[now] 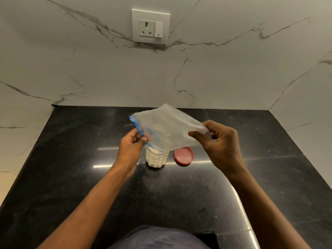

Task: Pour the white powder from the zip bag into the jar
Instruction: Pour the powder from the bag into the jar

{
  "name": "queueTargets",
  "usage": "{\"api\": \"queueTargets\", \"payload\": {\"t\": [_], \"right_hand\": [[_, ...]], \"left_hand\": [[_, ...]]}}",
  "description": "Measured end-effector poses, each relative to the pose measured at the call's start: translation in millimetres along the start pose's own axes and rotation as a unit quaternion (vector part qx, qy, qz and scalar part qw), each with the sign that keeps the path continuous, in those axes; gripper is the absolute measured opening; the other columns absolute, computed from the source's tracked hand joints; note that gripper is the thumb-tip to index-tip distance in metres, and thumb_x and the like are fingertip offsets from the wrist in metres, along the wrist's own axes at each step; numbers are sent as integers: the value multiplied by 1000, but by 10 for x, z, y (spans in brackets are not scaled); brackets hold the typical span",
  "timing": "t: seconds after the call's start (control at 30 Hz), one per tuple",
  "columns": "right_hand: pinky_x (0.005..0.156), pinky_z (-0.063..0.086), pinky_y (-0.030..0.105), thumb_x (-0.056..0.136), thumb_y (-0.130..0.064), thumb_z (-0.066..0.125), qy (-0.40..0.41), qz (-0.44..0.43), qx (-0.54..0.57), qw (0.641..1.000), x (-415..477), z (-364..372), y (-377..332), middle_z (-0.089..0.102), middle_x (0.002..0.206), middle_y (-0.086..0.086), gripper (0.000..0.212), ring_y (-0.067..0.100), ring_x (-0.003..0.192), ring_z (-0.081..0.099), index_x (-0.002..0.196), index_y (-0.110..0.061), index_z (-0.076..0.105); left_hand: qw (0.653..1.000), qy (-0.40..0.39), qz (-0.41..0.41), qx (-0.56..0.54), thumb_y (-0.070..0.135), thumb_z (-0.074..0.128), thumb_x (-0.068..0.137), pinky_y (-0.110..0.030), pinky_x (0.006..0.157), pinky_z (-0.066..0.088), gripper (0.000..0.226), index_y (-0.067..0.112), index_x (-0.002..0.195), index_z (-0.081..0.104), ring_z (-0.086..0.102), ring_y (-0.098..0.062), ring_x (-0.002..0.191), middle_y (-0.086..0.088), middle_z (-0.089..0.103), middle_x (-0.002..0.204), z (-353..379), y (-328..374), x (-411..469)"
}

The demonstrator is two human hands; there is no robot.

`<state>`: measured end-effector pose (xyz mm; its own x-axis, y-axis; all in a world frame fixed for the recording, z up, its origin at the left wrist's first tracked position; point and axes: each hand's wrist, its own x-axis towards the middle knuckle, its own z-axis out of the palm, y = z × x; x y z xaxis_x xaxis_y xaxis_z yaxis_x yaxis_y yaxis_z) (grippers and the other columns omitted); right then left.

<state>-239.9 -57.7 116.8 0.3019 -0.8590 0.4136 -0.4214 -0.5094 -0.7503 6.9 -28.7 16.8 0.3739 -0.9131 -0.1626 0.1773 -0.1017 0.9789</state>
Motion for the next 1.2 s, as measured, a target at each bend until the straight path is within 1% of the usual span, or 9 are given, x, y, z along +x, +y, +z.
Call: {"api": "queueTargets", "payload": {"t": [0.2, 0.4, 0.53, 0.7, 0.87, 1.0, 1.07, 1.13, 1.2], "right_hand": [[64, 53, 12, 92, -21, 76, -5, 1, 15, 1000, 38, -32, 0, 73, 88, -15, 8, 1, 76, 70, 99, -19, 74], [69, 62, 31, 88, -20, 80, -29, -8, 1, 1000, 41, 34, 9, 77, 88, -9, 10, 10, 77, 72, 97, -17, 78], [53, 50, 16, 82, -29, 85, 28, -8, 6, 1000, 69, 16, 80, 69, 73, -10, 20, 3, 60, 60, 83, -12, 74], [74, 58, 16, 93, -8, 74, -20, -26, 13, 999, 44, 25, 105, 77, 96, -10, 16, 3, 85, 74, 109, -10, 78], [54, 52, 20, 90, -7, 79, 34, -35, -15, 999, 63, 11, 107, 73, 77, -6, 6, 6, 62, 65, 95, -9, 77], [70, 59, 16, 91, 5, 72, -26, -38, -12, 999, 43, 34, 66, 73, 94, -15, 25, -5, 82, 71, 110, -12, 76], [72, 63, 23, 88, -10, 79, -7, -33, 2, 999, 36, 11, 52, 75, 92, -11, 12, 1, 82, 73, 100, -12, 77], [68, 64, 30, 81, -34, 81, 26, -17, -10, 999, 43, -21, 21, 76, 90, -7, 28, 8, 78, 73, 96, -10, 77], [77, 63, 33, 74, -48, 84, -5, 6, -34, 999, 64, -63, -22, 75, 107, -9, 51, 7, 92, 73, 115, -20, 72]], "left_hand": [[1000, -7, -1, -8, -5, 62, 100, -30, 97, 59, 33, 24, 112, 73, 75, -9, 101, 1, 81, 106, 19, 17, 0], [1000, -8, 4, -19, -9, 61, 100, -39, 106, 56, 31, 18, 110, 72, 71, -17, 103, -20, 76, 114, 36, 74, -29], [1000, -11, 0, -18, -10, 58, 101, -32, 103, 58, 34, 13, 124, 69, 72, -13, 102, -9, 76, 110, 36, 79, -52], [1000, -3, -4, -18, -10, 58, 101, -34, 104, 55, 35, 10, 127, 68, 70, -18, 106, -12, 75, 112, 4, 53, -43], [1000, -9, 1, -19, -7, 61, 100, -21, 91, 60, 39, 28, 113, 71, 75, -5, 100, 6, 81, 103, 14, 33, -38], [1000, -3, 1, -24, -7, 61, 100, -25, 95, 59, 36, 19, 123, 71, 75, -7, 100, 2, 80, 103, -15, 18, -5], [1000, -1, 0, -23, -7, 62, 100, -26, 96, 59, 35, 14, 128, 69, 74, -8, 103, -1, 79, 108, -19, 18, -7], [1000, -1, 1, -26, -6, 62, 100, -24, 94, 60, 34, 17, 123, 71, 74, -8, 104, 0, 79, 110, -16, 22, -16], [1000, -3, 4, -26, -7, 62, 100, -19, 88, 60, 36, 25, 114, 72, 75, -6, 102, 4, 81, 106, -8, 20, -30]]}}
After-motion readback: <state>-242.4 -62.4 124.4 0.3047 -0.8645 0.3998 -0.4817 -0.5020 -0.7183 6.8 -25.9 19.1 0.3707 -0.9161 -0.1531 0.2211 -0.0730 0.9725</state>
